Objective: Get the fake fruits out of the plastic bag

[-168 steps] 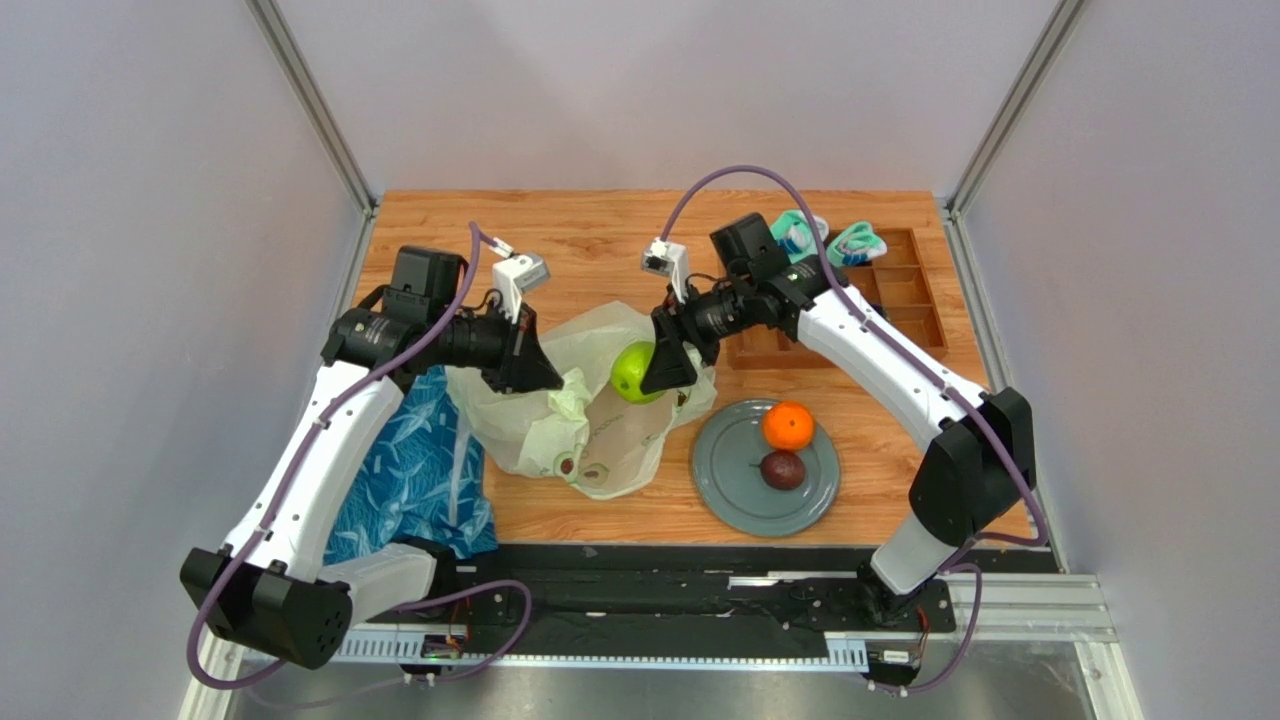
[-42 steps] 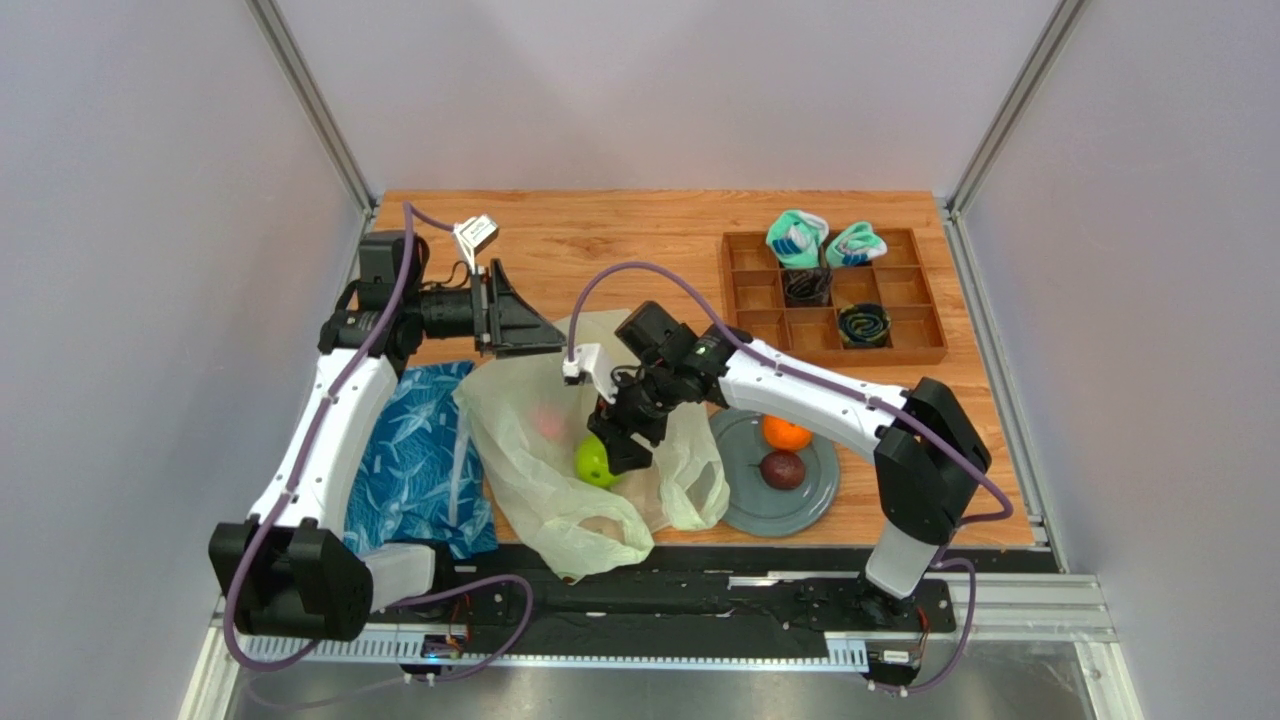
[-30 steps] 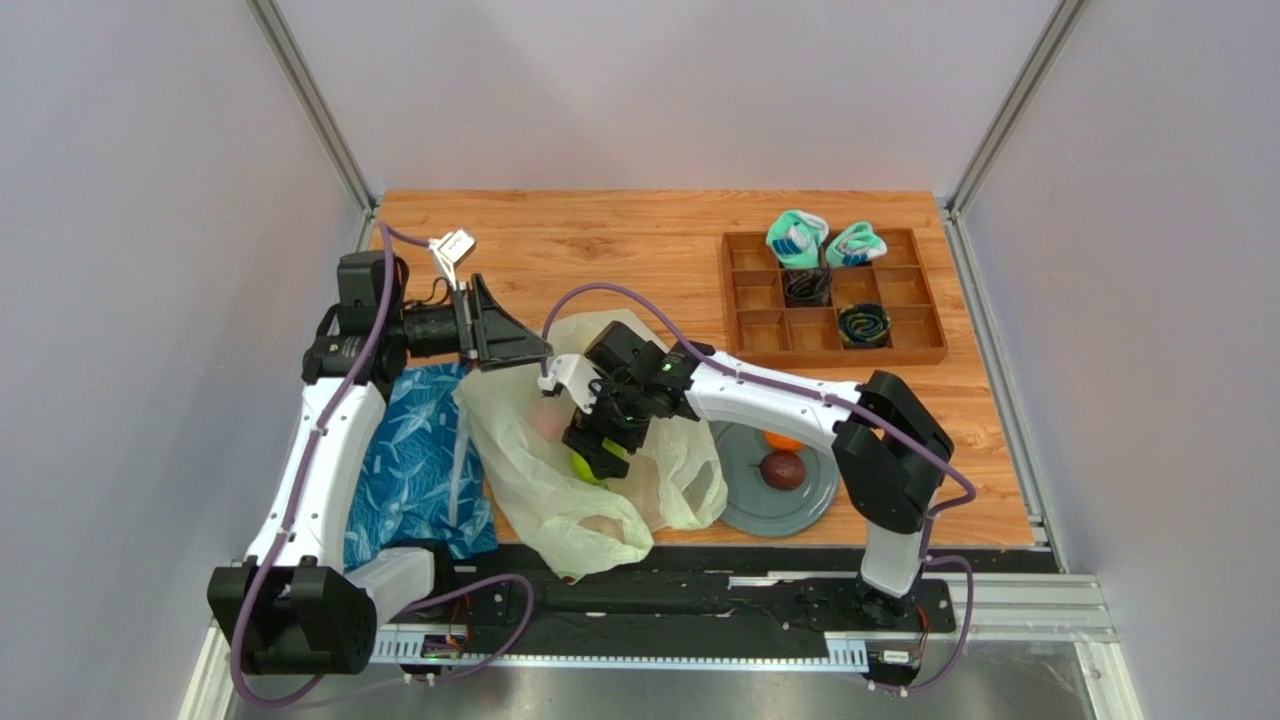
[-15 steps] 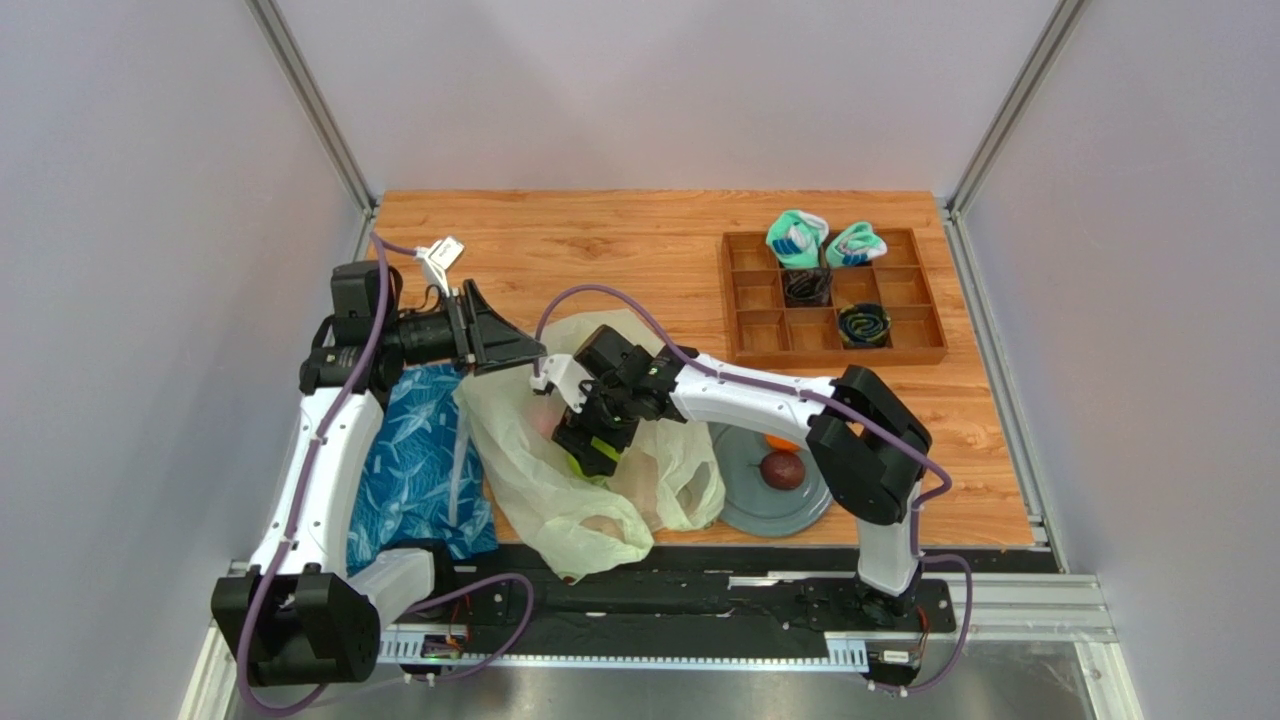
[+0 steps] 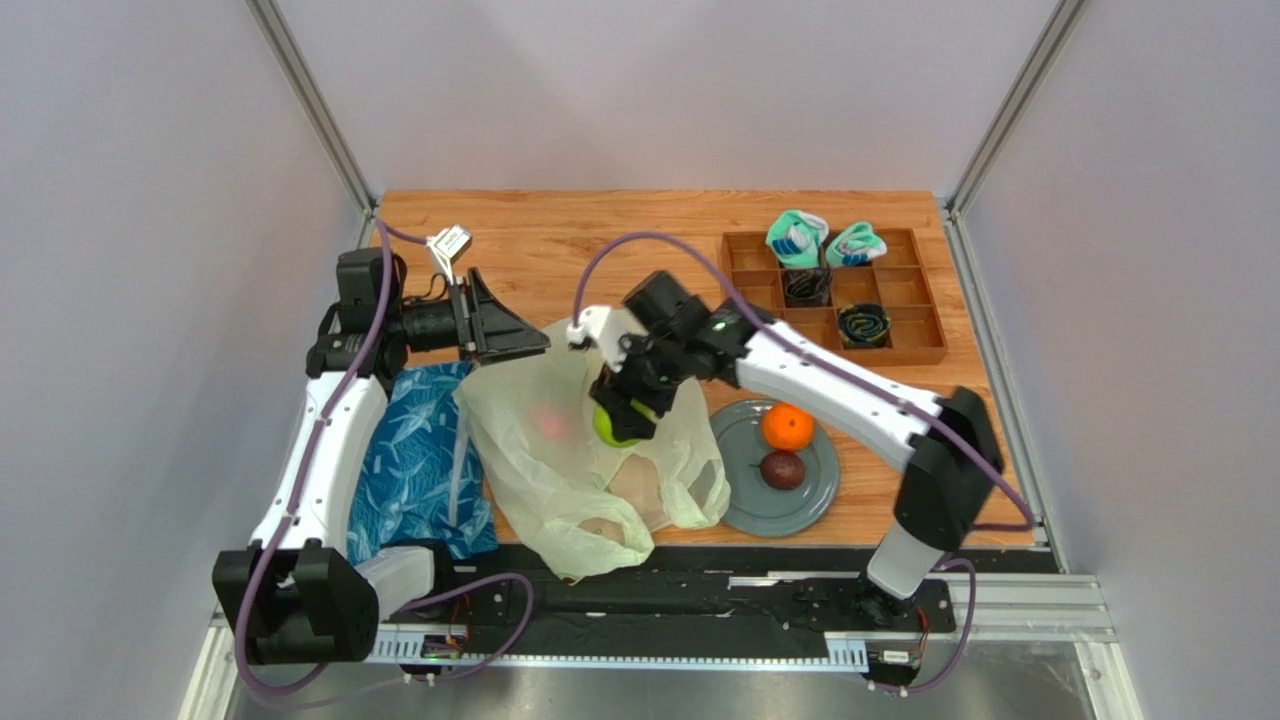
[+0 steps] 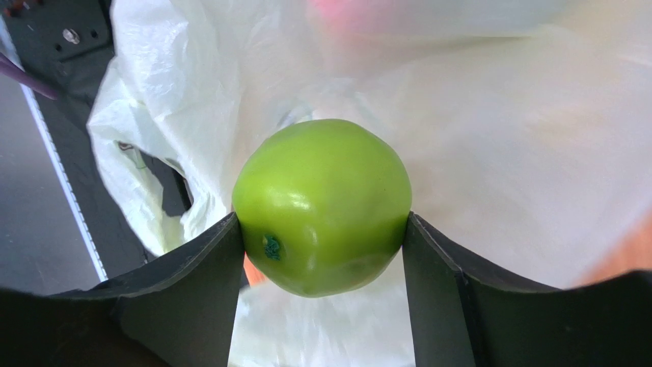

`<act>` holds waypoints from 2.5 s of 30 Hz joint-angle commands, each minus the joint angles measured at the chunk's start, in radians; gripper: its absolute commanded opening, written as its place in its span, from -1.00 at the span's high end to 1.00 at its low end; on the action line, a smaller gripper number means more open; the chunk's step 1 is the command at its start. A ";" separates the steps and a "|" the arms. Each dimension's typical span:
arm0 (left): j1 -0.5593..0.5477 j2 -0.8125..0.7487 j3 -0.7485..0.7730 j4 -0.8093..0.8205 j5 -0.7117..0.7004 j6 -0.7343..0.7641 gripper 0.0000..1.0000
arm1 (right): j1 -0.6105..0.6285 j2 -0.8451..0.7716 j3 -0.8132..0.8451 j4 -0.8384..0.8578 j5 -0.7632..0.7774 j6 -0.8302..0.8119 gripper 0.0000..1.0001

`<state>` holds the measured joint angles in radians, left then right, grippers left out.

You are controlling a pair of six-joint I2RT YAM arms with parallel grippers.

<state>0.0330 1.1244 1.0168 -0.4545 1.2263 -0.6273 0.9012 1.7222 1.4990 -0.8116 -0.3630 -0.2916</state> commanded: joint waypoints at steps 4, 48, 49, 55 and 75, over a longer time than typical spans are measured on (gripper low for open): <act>-0.004 0.095 0.103 0.028 0.022 -0.031 -0.15 | -0.259 -0.335 -0.137 -0.115 -0.004 -0.055 0.18; -0.025 0.100 0.009 -0.160 -0.005 0.104 -0.31 | -0.654 -0.663 -0.583 -0.326 0.142 -0.391 -1.00; -0.030 0.107 0.032 -0.208 -0.014 0.157 -0.32 | -0.654 -0.677 -0.557 -0.343 0.130 -0.393 -1.00; -0.261 0.111 0.213 -0.535 -0.281 0.625 -0.38 | -0.616 -0.650 -0.353 -0.334 -0.124 -0.267 -1.00; -0.193 -0.009 0.163 -0.437 -0.498 0.402 -0.38 | -0.065 -0.268 -0.256 -0.442 -0.340 -0.531 -0.82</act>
<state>-0.1566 1.1782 1.2209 -0.9264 0.6323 -0.1696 0.7979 1.4113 1.2263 -1.1641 -0.6300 -0.7307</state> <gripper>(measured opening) 0.680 0.909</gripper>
